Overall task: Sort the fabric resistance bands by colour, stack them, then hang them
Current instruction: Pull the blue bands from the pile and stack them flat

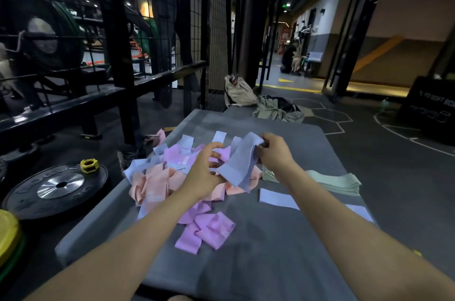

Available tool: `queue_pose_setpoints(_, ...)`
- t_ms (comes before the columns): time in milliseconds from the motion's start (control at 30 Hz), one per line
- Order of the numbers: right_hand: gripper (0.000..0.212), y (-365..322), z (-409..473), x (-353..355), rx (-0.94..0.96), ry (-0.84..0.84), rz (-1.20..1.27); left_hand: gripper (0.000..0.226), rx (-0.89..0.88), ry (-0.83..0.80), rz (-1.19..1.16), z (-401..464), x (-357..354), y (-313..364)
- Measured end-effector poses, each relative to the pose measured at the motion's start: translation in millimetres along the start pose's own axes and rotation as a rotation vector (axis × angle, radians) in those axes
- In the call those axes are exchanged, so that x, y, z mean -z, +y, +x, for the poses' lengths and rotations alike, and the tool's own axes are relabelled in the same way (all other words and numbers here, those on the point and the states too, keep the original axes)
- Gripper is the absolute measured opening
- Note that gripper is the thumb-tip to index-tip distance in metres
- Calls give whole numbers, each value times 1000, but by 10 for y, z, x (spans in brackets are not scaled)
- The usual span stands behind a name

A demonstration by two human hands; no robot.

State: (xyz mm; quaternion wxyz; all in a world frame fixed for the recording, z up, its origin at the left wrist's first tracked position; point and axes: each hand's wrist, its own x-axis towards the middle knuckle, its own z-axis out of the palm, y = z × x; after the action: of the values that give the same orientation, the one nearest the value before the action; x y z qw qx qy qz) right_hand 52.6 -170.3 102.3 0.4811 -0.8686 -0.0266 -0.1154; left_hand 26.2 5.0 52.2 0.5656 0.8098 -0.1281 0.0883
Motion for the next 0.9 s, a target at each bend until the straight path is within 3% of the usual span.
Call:
queue_pose_setpoints(167,28,263,-134,101,-93,-71,-78,48,-182,-55,172,-68,-159,70)
queue_pose_setpoints(267,24,402,-247,169,-172,-172,-45,30,-137,-70,124,-89,-233,144)
queue_pose_setpoints(367,5,516,-343,267,-169,-332,-140,17,-44,-29,-89,-53,-274,219)
queue_pose_setpoints(433,18,537,-378,346,-126,-436,-234,17,14,10,-176,3,-285,253)
queue_pose_setpoints(500,28,495,-413,404,-61,-492,-112,17,43,17,-194,59,-293,283)
queue_pose_setpoints(567,32,412,-421,436,27,-481,33,19,68,9,-191,104,-312,320)
queue_pose_setpoints(700,7,230,-372,384,160,-307,128,19,60,4,-173,147,-331,444)
queue_pose_setpoints(900,21,215,-271,293,131,-197,125,5,78,16,-207,158,-291,585)
